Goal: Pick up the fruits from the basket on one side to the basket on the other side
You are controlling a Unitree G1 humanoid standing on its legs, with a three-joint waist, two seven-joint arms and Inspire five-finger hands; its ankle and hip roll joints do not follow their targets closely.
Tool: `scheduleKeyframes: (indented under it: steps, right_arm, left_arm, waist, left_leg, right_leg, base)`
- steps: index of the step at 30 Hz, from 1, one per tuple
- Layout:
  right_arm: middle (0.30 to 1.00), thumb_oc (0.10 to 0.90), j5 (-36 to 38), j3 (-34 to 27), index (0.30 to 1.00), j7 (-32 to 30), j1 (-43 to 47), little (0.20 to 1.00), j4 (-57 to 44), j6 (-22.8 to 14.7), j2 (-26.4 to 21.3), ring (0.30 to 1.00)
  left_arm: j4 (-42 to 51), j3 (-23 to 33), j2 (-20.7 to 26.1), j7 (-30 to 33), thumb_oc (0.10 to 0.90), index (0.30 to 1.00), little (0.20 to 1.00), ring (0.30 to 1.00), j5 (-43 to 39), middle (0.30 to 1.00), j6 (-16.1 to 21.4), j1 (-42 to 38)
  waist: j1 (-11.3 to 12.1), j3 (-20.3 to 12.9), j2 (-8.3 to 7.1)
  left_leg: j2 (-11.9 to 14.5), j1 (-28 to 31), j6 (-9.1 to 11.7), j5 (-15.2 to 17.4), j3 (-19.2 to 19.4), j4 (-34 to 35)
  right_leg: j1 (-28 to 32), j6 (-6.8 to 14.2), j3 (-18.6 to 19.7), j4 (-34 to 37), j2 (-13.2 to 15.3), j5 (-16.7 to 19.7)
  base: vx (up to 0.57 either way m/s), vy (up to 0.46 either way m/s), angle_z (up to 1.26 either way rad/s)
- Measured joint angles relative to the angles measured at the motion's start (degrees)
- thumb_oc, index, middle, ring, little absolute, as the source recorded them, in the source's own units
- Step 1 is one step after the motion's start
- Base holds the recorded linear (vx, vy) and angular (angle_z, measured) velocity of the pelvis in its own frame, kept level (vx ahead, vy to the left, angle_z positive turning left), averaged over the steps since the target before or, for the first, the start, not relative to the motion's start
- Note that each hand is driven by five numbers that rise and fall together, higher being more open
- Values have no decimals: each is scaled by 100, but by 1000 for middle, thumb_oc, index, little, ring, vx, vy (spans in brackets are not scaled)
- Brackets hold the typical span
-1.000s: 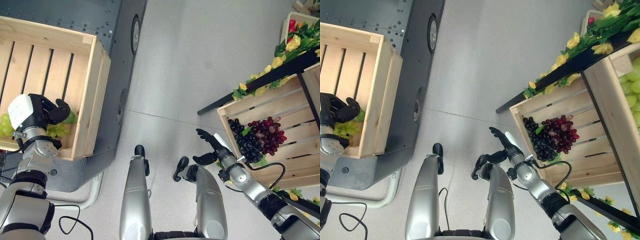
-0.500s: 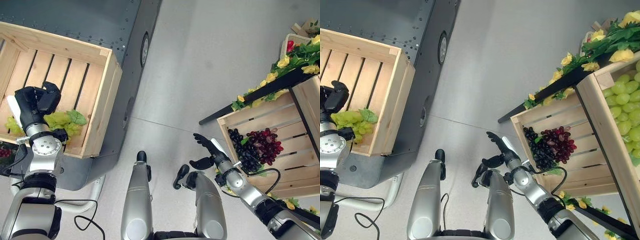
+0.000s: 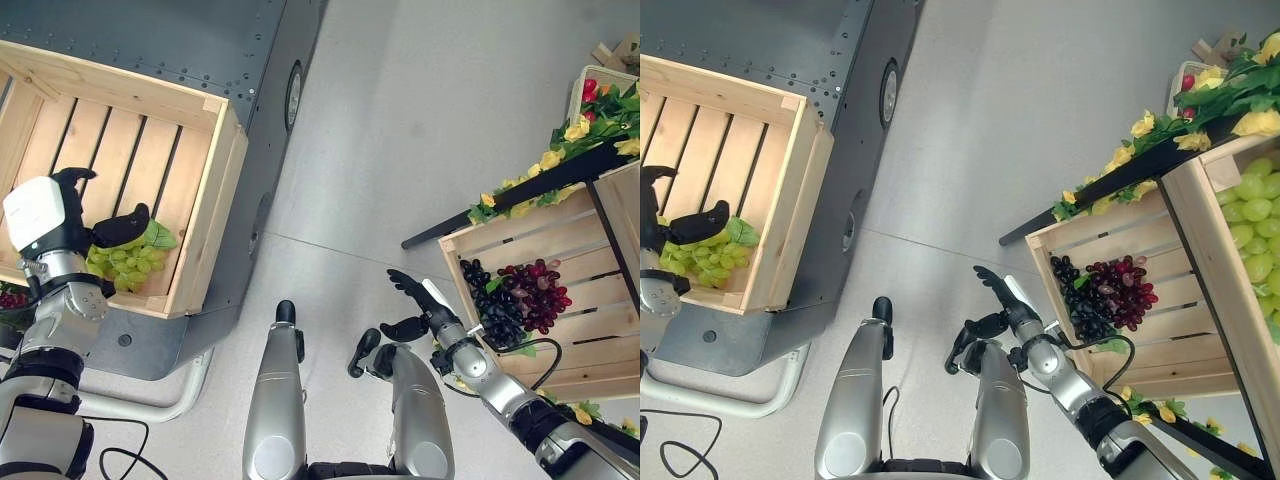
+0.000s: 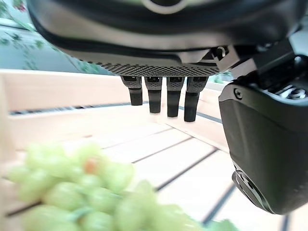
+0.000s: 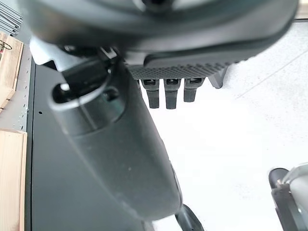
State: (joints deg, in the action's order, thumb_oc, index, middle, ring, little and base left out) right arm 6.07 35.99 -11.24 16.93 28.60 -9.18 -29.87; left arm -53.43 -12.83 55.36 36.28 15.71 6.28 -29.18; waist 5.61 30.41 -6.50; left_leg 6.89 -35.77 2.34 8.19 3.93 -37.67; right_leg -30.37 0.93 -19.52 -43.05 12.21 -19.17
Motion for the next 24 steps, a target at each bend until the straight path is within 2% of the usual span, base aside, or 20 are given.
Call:
scheduleKeyframes:
  steps: [3, 6, 7, 12, 15, 24]
  right_arm:
    - [900, 800, 1, 1, 900, 1, 27, 900, 24, -4, -27, 900]
    - [900, 800, 5, 25, 900, 10, 124, 900, 30, -11, -138, 900]
    - [900, 800, 7, 24, 900, 10, 137, 900, 32, -11, -157, 900]
    - [900, 800, 8, 27, 900, 33, 162, 900, 63, -24, -202, 900]
    - [900, 800, 8, 27, 900, 57, 183, 900, 102, -50, -203, 900]
    - [900, 800, 6, 27, 900, 72, 305, 900, 101, -80, -203, 900]
  left_arm:
    - [-187, -97, 148, 85, 800, 900, 900, 900, 874, 900, -368, -14]
    - [-292, -902, 656, -23, 800, 900, 900, 900, 1667, 900, -724, -44]
    - [-302, -923, 696, -27, 800, 900, 900, 900, 1727, 900, -788, -41]
    - [-463, -914, 747, 196, 800, 900, 900, 900, 1606, 900, -1570, -33]
    - [-556, -649, 747, 310, 800, 900, 900, 900, 1417, 900, -1993, -21]
    - [-722, -616, 748, 223, 800, 900, 900, 900, 1963, 900, -2073, -17]
  waist:
    - [6, 0, 0]
    - [-3, 3, 6]
    - [-2, 4, 8]
    - [-9, 6, 13]
    - [29, 5, 12]
    - [52, 5, 10]
  left_leg:
    - [4, -1, 2, -2, 0, 7]
    - [7, -20, 5, -9, 24, 20]
    - [6, -22, 4, -12, 34, 26]
    - [13, -85, -1, -8, 59, 23]
    - [14, -87, 0, -8, 56, 18]
    - [11, -96, -8, -6, 40, 8]
  right_leg:
    - [-4, -3, -2, -1, 1, -2]
    - [-48, -22, 15, -3, 6, -13]
    - [-56, -22, 21, -3, 9, -13]
    - [-128, -9, 19, -7, 14, -8]
    - [-127, -14, -2, -5, 17, -11]
    - [-112, -42, -6, -7, 22, -26]
  base:
    - [0, 0, 0]
    - [-9, 42, -3]
    - [2, 40, -4]
    - [3, -15, 0]
    - [11, -57, 3]
    - [0, 0, 0]
